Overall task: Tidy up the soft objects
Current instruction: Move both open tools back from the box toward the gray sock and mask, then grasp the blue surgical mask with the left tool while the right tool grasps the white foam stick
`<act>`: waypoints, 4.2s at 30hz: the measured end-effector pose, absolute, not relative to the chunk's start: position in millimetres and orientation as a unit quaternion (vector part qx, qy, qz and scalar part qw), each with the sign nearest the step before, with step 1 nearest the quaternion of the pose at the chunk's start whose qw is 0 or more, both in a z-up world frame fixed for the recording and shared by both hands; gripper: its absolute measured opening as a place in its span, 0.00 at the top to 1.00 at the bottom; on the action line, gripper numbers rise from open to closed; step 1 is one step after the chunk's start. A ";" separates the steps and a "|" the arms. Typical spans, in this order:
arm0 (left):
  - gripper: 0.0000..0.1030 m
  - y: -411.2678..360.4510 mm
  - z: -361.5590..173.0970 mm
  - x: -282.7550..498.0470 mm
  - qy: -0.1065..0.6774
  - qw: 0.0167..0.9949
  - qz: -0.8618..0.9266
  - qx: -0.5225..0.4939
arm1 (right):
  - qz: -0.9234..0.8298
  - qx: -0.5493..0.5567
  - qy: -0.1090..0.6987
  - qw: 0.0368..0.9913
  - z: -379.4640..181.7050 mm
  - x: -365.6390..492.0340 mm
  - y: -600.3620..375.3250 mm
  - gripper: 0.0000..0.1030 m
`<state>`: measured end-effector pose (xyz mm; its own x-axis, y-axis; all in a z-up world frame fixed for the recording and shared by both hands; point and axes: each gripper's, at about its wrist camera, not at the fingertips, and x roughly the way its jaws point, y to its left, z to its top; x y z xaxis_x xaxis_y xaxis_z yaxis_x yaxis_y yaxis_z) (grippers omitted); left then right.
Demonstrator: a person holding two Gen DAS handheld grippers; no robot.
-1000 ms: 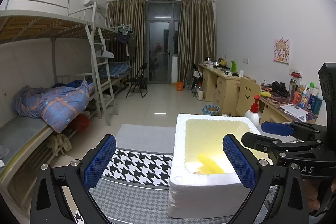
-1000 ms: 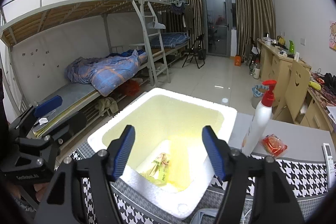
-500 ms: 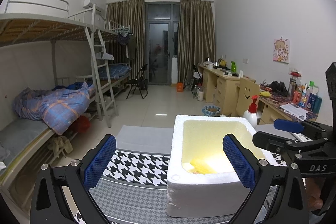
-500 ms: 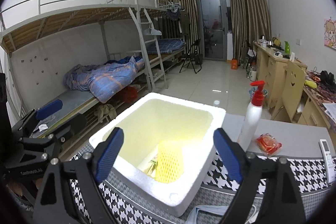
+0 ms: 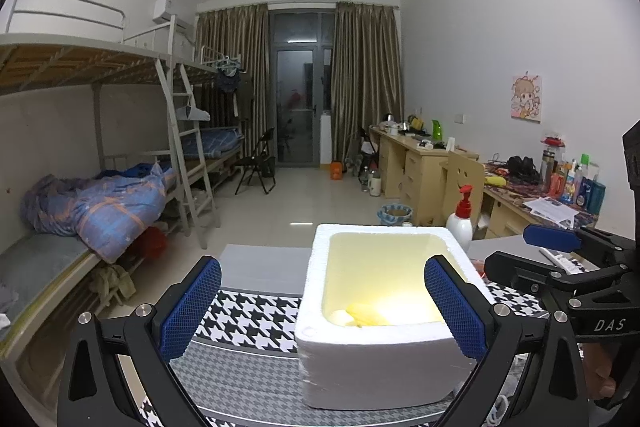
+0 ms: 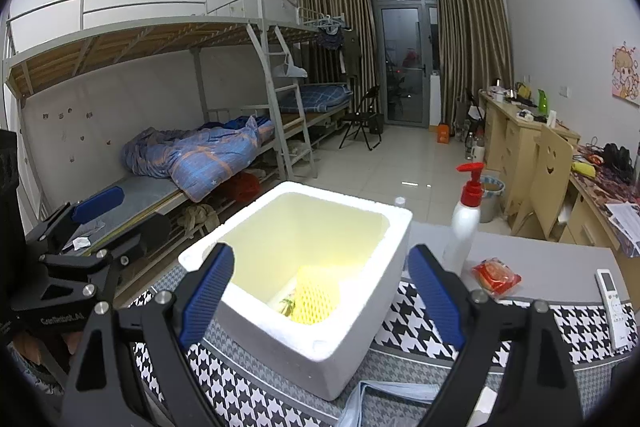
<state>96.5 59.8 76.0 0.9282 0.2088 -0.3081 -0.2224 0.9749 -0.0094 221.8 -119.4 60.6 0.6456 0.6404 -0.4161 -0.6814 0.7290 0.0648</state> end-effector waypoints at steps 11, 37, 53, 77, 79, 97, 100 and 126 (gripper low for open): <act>0.01 46.3 79.5 92.6 0.155 0.983 0.093 -0.020 | 0.357 -0.039 0.197 0.912 61.4 211.4 -141.1 0.11; 0.01 19.8 68.1 81.8 0.154 0.986 0.059 -0.027 | 0.316 -0.030 0.174 0.932 52.9 194.7 -193.4 0.11; 0.01 5.2 52.4 79.3 0.150 0.987 0.047 -0.038 | 0.304 -0.019 0.170 0.937 39.3 181.5 -217.1 0.11; 0.01 -22.5 29.5 88.0 0.168 0.985 0.029 -0.032 | 0.278 -0.037 0.184 0.942 20.8 182.1 -244.3 0.11; 0.01 -23.0 26.0 89.3 0.173 0.984 0.034 -0.031 | 0.276 -0.041 0.187 0.942 15.1 183.6 -244.9 0.11; 0.01 -24.0 3.6 91.0 0.196 0.980 -0.012 -0.018 | 0.231 -0.007 0.217 0.948 -11.7 170.4 -254.8 0.11; 0.01 -26.0 -0.9 90.5 0.197 0.980 0.002 -0.026 | 0.231 -0.011 0.221 0.947 -15.4 171.9 -258.3 0.11; 0.01 -45.9 -29.9 111.1 0.251 0.968 0.021 -0.013 | 0.233 -0.008 0.272 0.934 -48.2 190.3 -277.4 0.11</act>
<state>111.1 -45.9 -29.9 0.8732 0.0336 -0.4861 -0.0470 0.9988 -0.0155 190.3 -277.4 -48.2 0.7440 0.4299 -0.5114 -0.4388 0.8917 0.1112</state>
